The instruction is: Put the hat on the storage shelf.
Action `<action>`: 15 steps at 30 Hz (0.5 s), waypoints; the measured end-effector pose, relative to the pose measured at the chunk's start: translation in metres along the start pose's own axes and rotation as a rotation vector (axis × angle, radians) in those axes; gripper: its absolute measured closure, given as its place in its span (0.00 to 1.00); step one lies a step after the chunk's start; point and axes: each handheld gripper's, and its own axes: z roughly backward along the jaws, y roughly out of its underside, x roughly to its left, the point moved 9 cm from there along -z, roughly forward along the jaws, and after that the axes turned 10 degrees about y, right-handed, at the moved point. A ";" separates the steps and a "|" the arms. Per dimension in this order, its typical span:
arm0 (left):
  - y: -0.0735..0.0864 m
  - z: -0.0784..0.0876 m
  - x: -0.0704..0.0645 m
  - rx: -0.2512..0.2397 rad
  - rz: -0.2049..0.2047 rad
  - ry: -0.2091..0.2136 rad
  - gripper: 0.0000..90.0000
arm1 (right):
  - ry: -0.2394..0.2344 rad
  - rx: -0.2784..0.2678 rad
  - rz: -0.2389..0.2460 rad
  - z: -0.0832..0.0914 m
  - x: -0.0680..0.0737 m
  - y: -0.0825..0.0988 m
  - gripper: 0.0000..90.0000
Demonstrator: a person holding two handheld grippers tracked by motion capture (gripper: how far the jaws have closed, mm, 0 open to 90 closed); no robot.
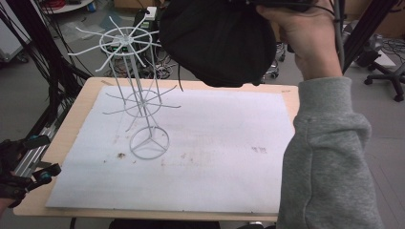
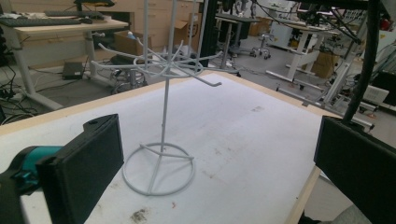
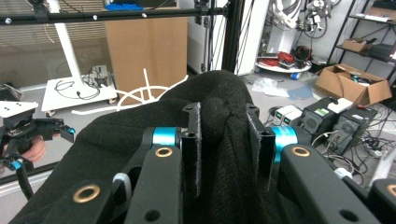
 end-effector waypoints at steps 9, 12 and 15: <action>0.001 0.009 0.000 -0.006 0.003 -0.021 0.02 | -0.017 0.002 -0.002 -0.018 0.005 -0.001 0.80; 0.001 0.011 0.000 -0.009 0.004 -0.027 0.02 | -0.015 -0.004 0.003 -0.022 0.006 -0.001 0.80; 0.001 0.013 -0.001 -0.006 0.002 -0.030 0.02 | -0.015 -0.004 0.003 -0.024 0.005 0.000 0.80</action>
